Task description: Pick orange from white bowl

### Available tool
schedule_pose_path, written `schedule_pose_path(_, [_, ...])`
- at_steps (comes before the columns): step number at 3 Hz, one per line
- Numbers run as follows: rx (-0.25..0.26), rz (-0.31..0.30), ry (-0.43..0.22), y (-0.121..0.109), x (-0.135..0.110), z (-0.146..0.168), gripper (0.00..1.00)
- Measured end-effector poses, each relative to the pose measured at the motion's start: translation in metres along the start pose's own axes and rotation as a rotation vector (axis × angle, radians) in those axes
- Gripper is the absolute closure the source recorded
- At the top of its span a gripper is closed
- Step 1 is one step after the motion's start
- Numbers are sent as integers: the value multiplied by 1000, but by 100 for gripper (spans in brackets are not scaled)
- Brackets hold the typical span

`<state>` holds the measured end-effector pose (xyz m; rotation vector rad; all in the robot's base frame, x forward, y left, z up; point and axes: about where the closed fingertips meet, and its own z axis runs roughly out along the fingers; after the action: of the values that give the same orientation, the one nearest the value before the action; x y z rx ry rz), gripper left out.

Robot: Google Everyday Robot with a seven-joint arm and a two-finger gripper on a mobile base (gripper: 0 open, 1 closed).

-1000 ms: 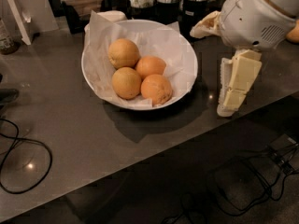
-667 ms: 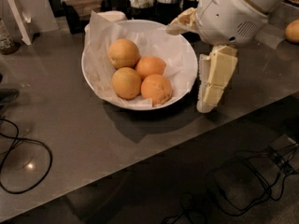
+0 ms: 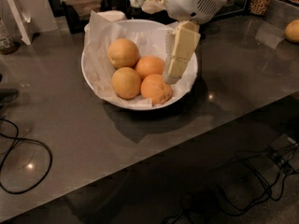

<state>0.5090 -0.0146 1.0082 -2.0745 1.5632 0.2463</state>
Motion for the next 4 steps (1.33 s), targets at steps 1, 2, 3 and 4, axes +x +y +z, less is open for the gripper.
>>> schedule_pose_path(1, [6, -5, -3, -2, -3, -1, 0])
schedule_pose_path(2, [6, -5, -3, -2, -3, -1, 16])
schedule_pose_path(3, [6, -5, -3, -2, -3, -1, 38])
schedule_pose_path(4, [5, 17, -5, -3, 2, 3, 54])
